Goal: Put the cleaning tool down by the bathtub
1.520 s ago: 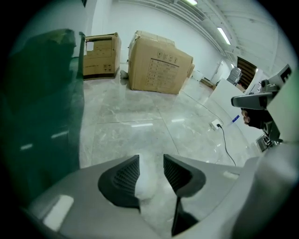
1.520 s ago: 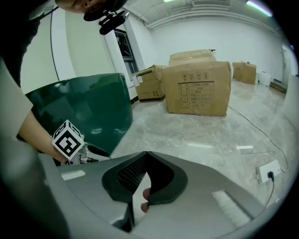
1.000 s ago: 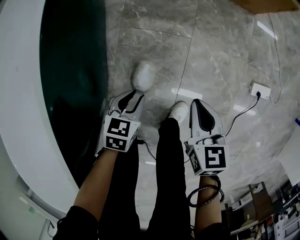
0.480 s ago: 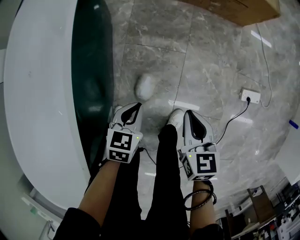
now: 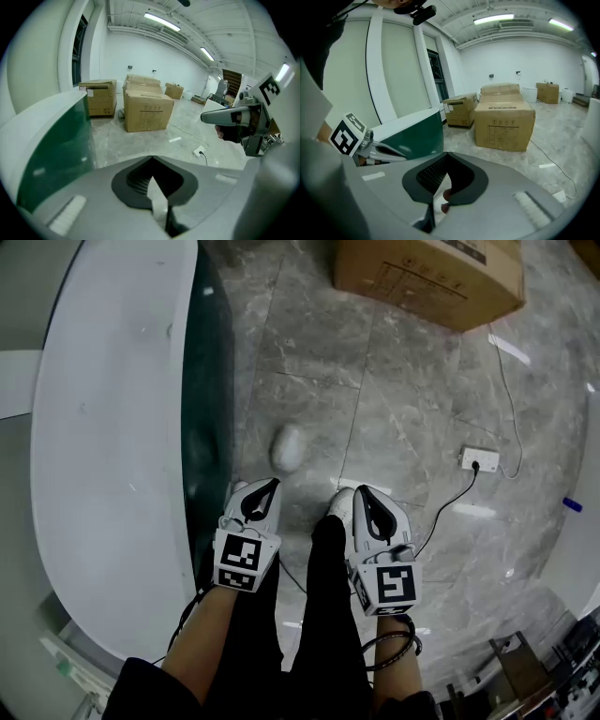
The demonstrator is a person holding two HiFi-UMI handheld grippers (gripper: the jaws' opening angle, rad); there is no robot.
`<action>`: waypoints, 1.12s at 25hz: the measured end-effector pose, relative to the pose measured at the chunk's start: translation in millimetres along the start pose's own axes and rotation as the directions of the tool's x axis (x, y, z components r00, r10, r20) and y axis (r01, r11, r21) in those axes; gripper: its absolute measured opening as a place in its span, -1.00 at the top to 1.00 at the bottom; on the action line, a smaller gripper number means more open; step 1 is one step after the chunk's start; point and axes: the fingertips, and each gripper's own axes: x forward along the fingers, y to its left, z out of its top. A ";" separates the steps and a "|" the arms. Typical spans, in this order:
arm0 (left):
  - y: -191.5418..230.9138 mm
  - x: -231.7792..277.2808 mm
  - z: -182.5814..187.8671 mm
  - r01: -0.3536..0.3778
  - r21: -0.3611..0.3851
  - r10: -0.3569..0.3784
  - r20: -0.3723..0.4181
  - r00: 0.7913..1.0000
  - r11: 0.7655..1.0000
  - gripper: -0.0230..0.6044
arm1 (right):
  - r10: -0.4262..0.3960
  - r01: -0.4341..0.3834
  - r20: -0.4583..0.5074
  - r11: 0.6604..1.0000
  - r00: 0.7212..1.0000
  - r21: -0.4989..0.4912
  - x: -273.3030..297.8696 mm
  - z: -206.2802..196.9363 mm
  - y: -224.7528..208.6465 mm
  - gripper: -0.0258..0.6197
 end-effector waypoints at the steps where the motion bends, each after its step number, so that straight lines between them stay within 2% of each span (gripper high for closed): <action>1: -1.7 -5.2 6.5 -0.004 0.003 0.004 0.010 1.000 1.000 0.92 | -0.006 0.006 0.012 1.000 1.000 0.002 -5.0 8.6 -2.2 0.85; 8: -8.0 -37.1 48.3 -0.026 0.010 0.025 0.070 0.997 1.000 0.92 | -0.020 0.022 0.085 1.000 0.996 -0.016 -38.7 59.7 -1.3 0.85; 14: -16.7 -65.3 94.6 -0.042 0.055 0.034 0.133 0.991 0.998 0.93 | -0.031 0.032 0.078 0.999 0.997 -0.010 -67.7 80.5 3.2 0.85; 19: -21.9 -98.5 133.9 -0.065 0.060 0.051 0.208 0.977 0.996 0.93 | -0.024 0.026 0.131 1.000 0.991 -0.013 -88.3 117.3 14.1 0.85; 25: -30.0 -138.1 171.9 -0.092 0.063 0.074 0.251 0.965 0.994 0.93 | -0.033 0.036 0.199 0.999 0.979 -0.014 -111.6 162.1 16.6 0.85; 28: -32.7 -155.0 188.4 -0.110 0.055 0.089 0.301 0.950 0.992 0.93 | -0.041 0.047 0.228 0.999 0.973 -0.020 -124.0 178.3 13.0 0.85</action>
